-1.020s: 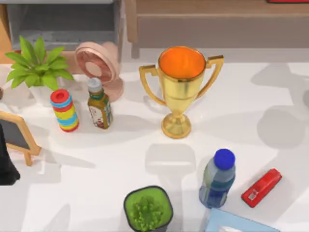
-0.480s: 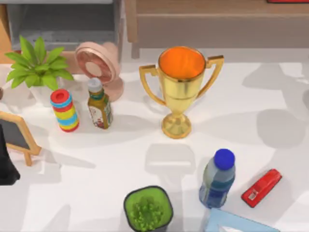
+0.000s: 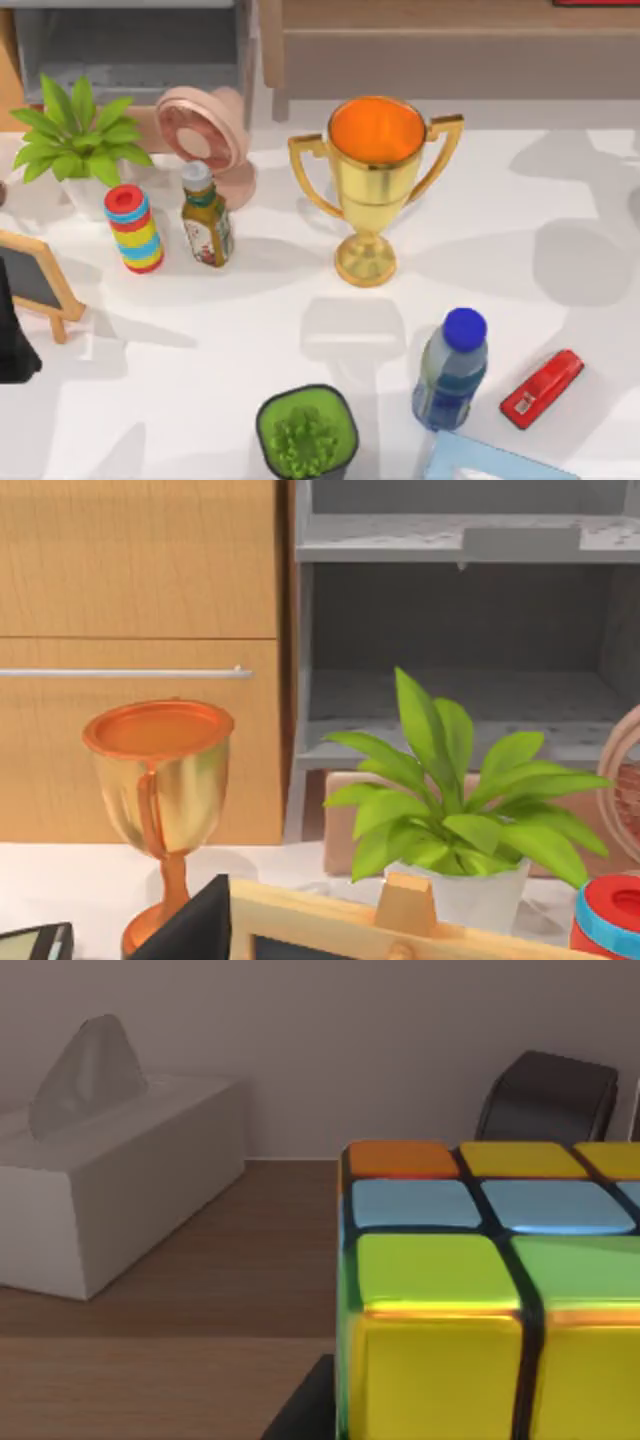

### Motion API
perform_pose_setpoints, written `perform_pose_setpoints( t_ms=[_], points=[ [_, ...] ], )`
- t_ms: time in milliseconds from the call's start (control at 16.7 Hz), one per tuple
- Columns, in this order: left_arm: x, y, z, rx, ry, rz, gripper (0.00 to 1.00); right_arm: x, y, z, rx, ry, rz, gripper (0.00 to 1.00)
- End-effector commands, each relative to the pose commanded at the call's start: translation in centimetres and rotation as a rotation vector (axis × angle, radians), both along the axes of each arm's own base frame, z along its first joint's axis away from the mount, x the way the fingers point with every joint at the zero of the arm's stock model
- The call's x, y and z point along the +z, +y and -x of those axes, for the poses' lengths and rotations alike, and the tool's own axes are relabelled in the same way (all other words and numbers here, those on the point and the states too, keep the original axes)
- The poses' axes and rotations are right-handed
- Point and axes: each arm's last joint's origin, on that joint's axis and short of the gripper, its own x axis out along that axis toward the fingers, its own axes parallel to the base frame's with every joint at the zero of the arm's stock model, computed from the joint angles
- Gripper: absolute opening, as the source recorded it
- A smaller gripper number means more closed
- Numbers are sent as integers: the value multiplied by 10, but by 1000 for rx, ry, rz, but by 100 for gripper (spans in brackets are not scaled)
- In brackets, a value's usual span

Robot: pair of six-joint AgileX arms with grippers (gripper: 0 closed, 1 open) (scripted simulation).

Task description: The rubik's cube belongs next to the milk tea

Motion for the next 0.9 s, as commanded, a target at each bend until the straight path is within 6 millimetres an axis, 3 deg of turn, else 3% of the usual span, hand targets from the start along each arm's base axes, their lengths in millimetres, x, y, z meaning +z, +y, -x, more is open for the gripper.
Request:
perform_pose_setpoints(
  t_ms=[240,420,660,900],
  points=[
    [0,0,0,0,0,0,100,43,8,-2,41,0,36,0],
    [0,0,0,0,0,0,100,82,29,-2,103,58,36,0],
    [0,0,0,0,0,0,100,115,78,2,194,282,-30,0],
    [0,0,0,0,0,0,100,117,139,17,248,655,-119,0]
  ],
)
